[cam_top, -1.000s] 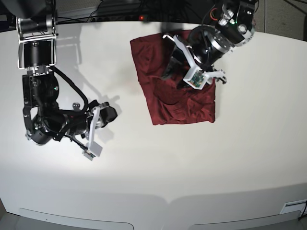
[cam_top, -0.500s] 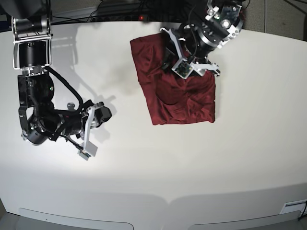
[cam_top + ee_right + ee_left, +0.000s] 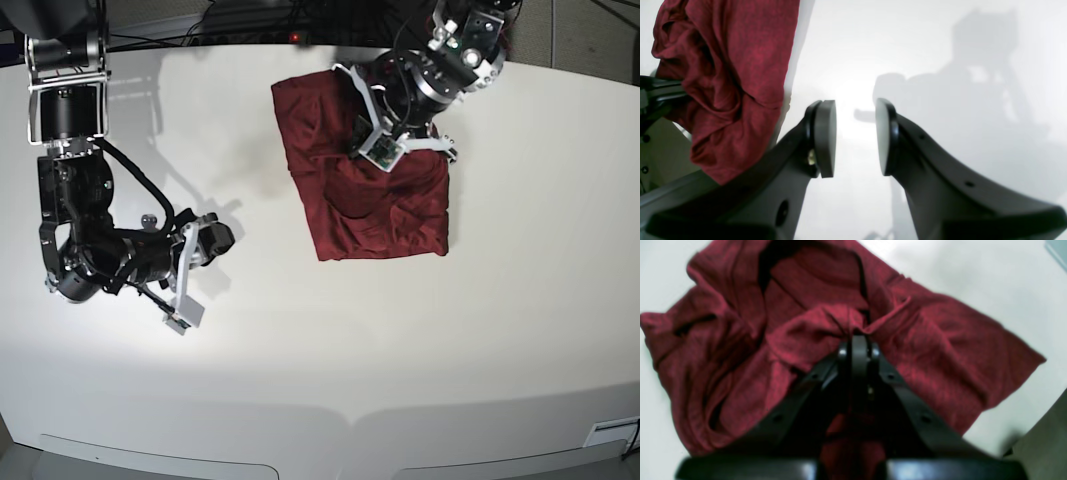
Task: Fold the T-shirt properly
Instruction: 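Open both grippers and withdraw them from the folded shirt, then grasp the shirt's folded edge with the left gripper and tug it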
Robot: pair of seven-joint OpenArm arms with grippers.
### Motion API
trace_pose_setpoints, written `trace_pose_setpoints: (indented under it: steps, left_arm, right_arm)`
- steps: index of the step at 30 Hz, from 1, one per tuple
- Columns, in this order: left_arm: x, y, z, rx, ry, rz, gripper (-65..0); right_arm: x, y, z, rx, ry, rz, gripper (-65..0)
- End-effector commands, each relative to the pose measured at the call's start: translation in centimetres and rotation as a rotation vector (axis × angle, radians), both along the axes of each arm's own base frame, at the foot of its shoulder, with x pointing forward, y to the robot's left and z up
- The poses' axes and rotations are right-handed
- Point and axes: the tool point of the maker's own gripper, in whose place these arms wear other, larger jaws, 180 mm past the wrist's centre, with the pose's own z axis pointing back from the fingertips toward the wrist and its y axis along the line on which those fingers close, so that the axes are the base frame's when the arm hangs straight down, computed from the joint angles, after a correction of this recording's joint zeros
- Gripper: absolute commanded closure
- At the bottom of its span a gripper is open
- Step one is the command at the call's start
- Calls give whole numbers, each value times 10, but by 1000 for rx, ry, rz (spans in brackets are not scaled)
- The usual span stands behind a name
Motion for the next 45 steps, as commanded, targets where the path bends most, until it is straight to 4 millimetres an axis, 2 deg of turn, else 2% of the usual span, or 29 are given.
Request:
trace_pose_setpoints:
  steps: [1,11,20,27,31,39,43,45]
  left_arm:
    - [4,-3,15,-31,-36,7,0]
    - [-39,11,45,-38,-68,-3,0]
    - [-44,40,26,99,-17,107,0]
    - [-68,48,8,158,87,119,0]
    - [-80,67,1,225,107,208,0]
    - [-87,62,2,170,122,220,-2]
    - [-88,63,3,179,130,221,-285]
    - [-82,64,12,187,104,224,-371]
  right_arm:
    - [13,0,18,22,-61,-1,-202]
    - [16,2,21,41,-81,-8,-202]
    - [12,2,17,41,-69,-8,-202]
    - [9,2,13,41,-59,-9,-202]
    - [9,2,13,42,-60,-9,-202]
    - [10,7,14,59,-67,-9,-202]
    - [10,14,14,72,-66,-5,-202]
    - [10,17,15,81,-69,-4,-202]
